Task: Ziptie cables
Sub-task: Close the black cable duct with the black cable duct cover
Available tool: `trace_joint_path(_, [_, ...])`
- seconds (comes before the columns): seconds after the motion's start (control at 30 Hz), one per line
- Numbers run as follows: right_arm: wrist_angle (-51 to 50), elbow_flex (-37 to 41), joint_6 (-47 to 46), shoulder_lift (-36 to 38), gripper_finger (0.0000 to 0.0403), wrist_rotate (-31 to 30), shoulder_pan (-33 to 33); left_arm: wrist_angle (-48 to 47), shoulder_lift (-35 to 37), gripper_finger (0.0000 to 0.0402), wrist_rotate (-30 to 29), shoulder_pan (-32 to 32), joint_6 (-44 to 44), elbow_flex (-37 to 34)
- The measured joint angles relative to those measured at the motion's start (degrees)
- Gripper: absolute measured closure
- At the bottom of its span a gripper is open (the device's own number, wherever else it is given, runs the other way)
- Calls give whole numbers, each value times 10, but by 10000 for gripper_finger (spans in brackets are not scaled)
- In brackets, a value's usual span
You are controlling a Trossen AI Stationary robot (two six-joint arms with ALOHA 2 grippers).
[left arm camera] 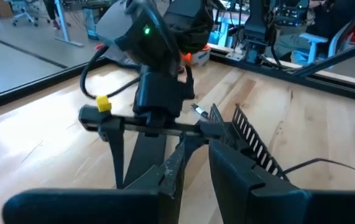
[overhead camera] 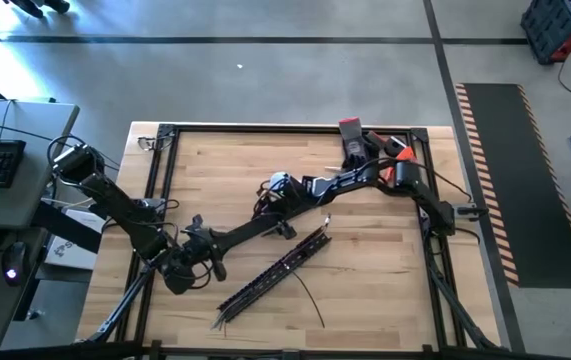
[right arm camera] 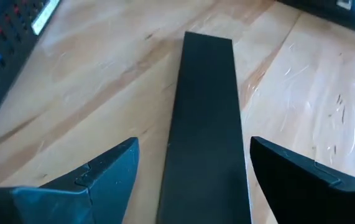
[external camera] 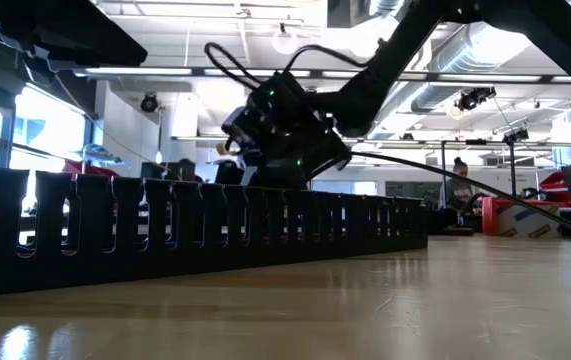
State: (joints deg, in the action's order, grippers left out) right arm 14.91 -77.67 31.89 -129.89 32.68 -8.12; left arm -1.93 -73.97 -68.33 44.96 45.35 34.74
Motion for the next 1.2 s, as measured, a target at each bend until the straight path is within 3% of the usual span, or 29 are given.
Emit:
trace_joint_path(0.33, [5,-38,-30,-57,46,-4,-5,-4,0,354,3,2,7,0])
trace_joint_path(0.63, [-1,-39,-66,-71,80,24,-18,-4,0,354,1,-2,10,0])
trace_joint_path(1.2, [19,-36,-98,-57,80,-30,-20,-3,0,354,1,-3,10,0])
